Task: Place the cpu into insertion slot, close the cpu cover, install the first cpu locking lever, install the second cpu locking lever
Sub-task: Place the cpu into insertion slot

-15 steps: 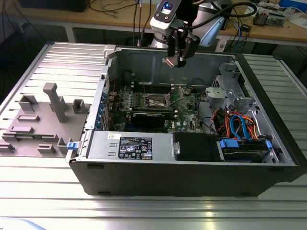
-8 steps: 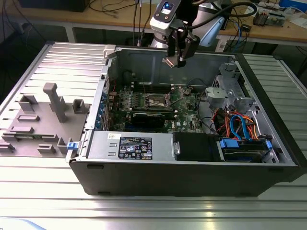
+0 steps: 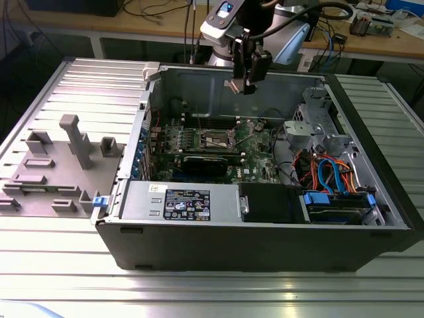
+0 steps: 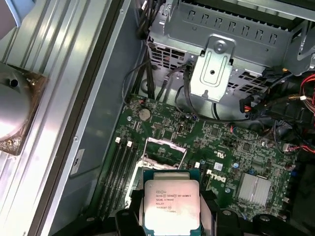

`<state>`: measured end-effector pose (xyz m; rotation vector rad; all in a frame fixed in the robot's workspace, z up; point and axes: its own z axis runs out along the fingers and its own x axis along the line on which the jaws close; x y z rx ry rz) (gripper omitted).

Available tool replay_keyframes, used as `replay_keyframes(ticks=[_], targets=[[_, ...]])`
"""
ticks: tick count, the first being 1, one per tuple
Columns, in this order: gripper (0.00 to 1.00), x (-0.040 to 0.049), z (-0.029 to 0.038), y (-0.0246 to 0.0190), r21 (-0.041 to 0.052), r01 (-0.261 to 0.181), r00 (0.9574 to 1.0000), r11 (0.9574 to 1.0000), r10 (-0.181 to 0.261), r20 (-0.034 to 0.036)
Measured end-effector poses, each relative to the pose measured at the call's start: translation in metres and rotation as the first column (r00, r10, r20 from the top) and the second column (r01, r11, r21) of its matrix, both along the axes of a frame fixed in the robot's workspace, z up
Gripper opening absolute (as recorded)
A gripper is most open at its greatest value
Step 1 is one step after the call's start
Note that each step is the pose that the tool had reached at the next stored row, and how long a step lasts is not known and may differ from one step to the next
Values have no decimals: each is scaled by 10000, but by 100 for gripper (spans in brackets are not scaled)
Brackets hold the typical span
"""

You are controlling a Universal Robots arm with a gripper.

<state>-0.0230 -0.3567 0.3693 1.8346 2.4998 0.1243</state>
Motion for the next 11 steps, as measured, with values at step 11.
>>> replay_keyframes(ticks=[11], targets=[[54,0,0,0,0,38,10000,10000,-38,0]])
